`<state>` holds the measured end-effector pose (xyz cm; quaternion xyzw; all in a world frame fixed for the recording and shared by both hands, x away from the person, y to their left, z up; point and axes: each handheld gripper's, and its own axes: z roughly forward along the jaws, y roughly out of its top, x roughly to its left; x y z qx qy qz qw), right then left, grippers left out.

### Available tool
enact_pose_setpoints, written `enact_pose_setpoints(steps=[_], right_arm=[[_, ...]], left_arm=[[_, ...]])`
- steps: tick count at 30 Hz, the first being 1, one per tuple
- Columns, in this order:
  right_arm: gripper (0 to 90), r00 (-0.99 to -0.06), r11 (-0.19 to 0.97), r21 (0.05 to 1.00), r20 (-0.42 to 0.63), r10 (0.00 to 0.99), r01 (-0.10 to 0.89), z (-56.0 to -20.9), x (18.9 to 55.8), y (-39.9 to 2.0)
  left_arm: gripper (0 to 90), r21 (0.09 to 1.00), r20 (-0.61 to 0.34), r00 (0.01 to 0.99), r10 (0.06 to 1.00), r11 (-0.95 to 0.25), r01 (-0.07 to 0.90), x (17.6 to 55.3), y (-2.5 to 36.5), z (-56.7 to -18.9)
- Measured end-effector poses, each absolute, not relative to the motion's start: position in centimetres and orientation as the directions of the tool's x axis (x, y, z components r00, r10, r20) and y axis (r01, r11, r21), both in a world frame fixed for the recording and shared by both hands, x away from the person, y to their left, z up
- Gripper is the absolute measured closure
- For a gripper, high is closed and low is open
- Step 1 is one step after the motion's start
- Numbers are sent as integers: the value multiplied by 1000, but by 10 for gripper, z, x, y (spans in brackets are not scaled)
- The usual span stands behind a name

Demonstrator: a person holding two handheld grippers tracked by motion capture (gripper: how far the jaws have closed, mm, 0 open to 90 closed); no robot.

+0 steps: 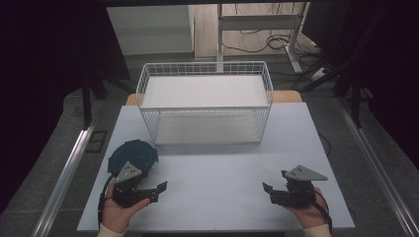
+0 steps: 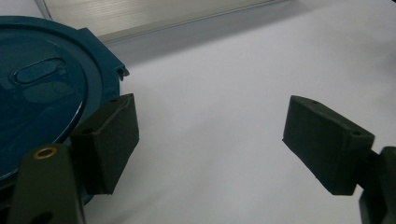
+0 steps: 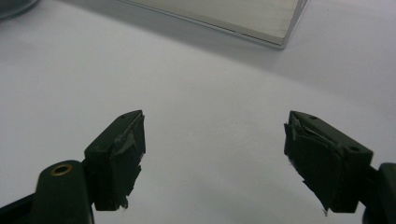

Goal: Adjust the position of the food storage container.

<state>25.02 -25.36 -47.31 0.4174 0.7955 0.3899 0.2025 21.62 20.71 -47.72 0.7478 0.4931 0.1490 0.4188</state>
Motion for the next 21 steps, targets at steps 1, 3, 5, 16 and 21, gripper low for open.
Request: enact_pose_setpoints(steps=[1,3,5,16,21], right_arm=[[205,-567,342,791,6,824,507,-473,250,-254],[206,-561,334,794,11,828,509,-474,251,-254],[206,-558,336,794,6,830,507,-473,250,-254],[211,-546,336,788,1,837,516,-474,248,-259],[217,-551,310,793,39,834,524,-473,247,-260]], left_arm=[[184,773,-191,471,861,-164,613,217,207,-477],[183,772,-187,473,861,-169,613,218,207,-477],[183,775,-187,473,861,-167,610,219,207,-475],[189,777,-189,485,854,-172,605,222,208,-472],[196,783,-184,489,853,-173,597,221,207,-468]])
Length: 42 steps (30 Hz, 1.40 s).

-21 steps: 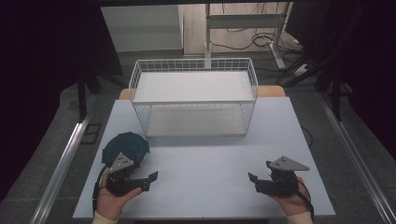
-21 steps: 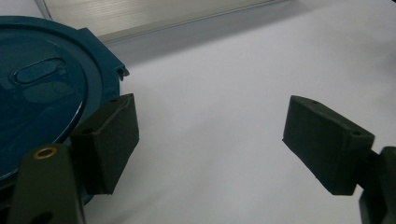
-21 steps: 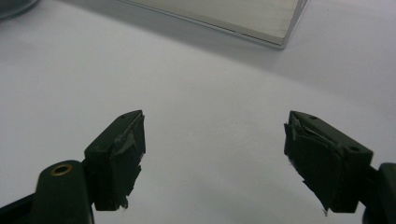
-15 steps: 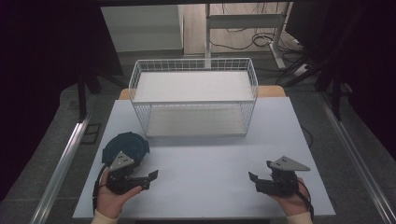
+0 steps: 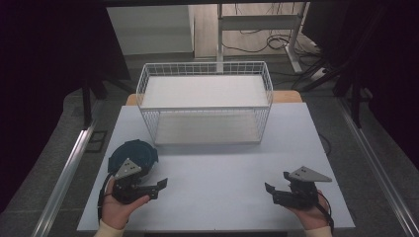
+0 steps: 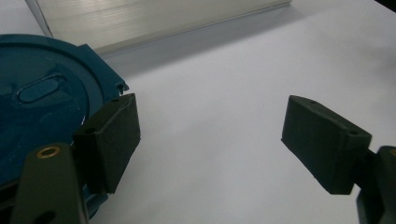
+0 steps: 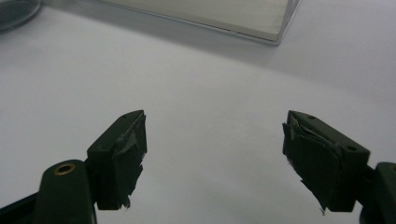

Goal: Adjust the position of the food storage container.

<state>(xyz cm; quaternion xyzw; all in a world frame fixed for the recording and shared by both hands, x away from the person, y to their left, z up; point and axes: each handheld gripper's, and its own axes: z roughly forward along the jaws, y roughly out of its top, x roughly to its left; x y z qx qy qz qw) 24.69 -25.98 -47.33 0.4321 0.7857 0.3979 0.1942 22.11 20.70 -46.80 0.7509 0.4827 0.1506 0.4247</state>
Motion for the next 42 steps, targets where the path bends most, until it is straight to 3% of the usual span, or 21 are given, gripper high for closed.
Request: enact_pose_setpoints(steps=[23,42], right_arm=[[230,-515,230,819,91,853,526,-468,243,-275],[220,-506,227,811,96,857,539,-470,243,-275]], left_arm=[[226,794,-159,474,866,-174,583,228,232,-438],[258,799,-119,399,909,-151,583,268,282,-416]])
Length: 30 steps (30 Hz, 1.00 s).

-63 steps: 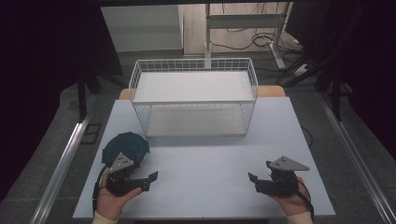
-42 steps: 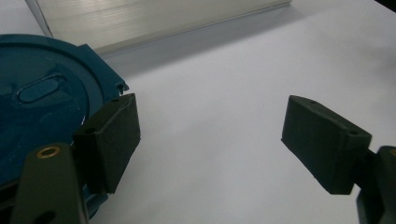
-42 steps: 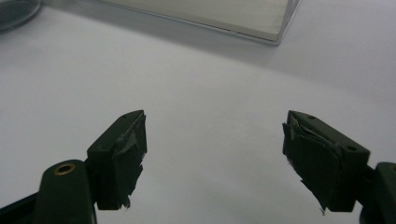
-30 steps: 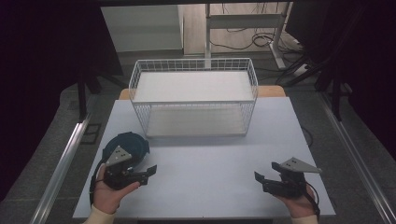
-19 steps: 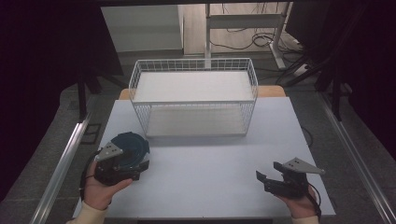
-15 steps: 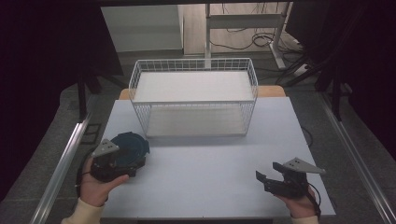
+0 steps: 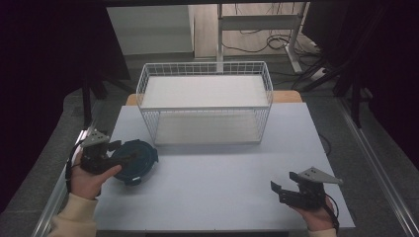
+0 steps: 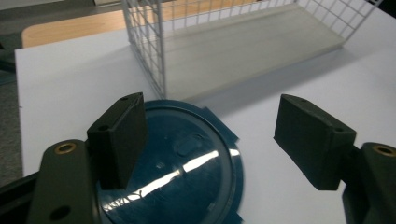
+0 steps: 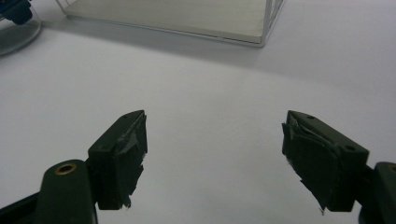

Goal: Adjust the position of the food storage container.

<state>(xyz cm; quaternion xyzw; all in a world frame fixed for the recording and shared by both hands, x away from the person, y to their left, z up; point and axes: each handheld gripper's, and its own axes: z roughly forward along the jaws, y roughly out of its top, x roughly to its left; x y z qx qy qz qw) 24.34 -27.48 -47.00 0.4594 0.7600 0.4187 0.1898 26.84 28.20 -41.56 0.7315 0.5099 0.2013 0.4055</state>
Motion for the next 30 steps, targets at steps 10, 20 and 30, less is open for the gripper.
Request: enact_pose_setpoints(steps=[10,20,30], right_arm=[[220,-506,243,803,82,859,544,-473,244,-272],[219,-504,252,801,70,861,543,-473,244,-272],[217,-506,272,792,53,861,546,-475,244,-270]], left_arm=[[302,782,-155,380,912,-121,612,299,303,-412],[422,719,-128,314,941,-129,682,324,322,-429],[534,680,-143,280,949,-111,725,331,336,-445]])
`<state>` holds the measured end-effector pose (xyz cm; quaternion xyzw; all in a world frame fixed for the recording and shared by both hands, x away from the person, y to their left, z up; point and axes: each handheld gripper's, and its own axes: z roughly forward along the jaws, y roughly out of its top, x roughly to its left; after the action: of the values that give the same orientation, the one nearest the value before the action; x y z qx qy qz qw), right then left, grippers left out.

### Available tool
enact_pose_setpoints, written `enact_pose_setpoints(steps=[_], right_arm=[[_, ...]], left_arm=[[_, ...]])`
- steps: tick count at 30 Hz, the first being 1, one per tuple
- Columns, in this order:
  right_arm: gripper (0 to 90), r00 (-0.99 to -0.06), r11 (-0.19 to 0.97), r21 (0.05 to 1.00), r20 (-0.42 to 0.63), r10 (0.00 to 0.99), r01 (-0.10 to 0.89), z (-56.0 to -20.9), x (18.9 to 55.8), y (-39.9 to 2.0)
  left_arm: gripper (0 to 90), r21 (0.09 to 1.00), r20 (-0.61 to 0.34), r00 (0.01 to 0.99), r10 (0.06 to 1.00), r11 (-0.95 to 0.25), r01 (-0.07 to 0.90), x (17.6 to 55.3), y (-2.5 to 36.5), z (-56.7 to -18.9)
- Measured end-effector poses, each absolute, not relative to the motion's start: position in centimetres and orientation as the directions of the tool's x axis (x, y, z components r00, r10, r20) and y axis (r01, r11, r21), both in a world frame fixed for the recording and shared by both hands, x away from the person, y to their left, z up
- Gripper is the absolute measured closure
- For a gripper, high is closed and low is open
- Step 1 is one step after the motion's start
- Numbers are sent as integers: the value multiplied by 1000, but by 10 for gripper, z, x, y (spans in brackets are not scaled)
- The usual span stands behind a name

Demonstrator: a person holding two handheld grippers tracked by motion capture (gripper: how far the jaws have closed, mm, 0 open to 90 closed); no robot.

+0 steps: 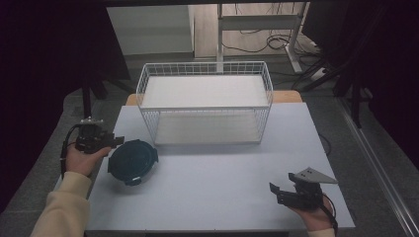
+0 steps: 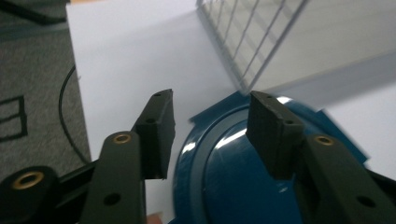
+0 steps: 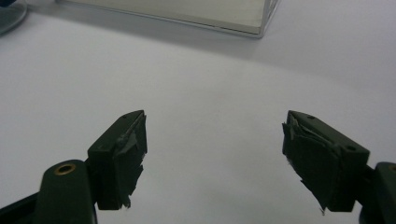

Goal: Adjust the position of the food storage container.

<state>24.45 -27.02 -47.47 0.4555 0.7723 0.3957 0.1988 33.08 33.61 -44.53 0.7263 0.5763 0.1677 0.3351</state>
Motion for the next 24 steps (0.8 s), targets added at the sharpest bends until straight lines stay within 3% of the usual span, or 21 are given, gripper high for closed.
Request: enact_pose_setpoints(steps=[2,9,13,21,24], right_arm=[[217,-507,273,791,54,860,547,-475,244,-270],[216,-502,279,784,48,863,555,-477,246,-270],[216,-504,281,782,48,862,556,-478,246,-269],[216,-493,274,773,57,868,572,-481,248,-272],[216,-489,274,772,55,870,574,-481,249,-272]], left_arm=[[549,667,-149,271,951,-106,737,331,340,-451],[808,607,-116,230,966,-114,786,344,350,-464],[891,579,-96,245,965,-146,802,349,348,-473],[900,568,-133,262,956,-143,810,357,349,-487],[900,571,-88,252,964,-158,806,359,347,-489]])
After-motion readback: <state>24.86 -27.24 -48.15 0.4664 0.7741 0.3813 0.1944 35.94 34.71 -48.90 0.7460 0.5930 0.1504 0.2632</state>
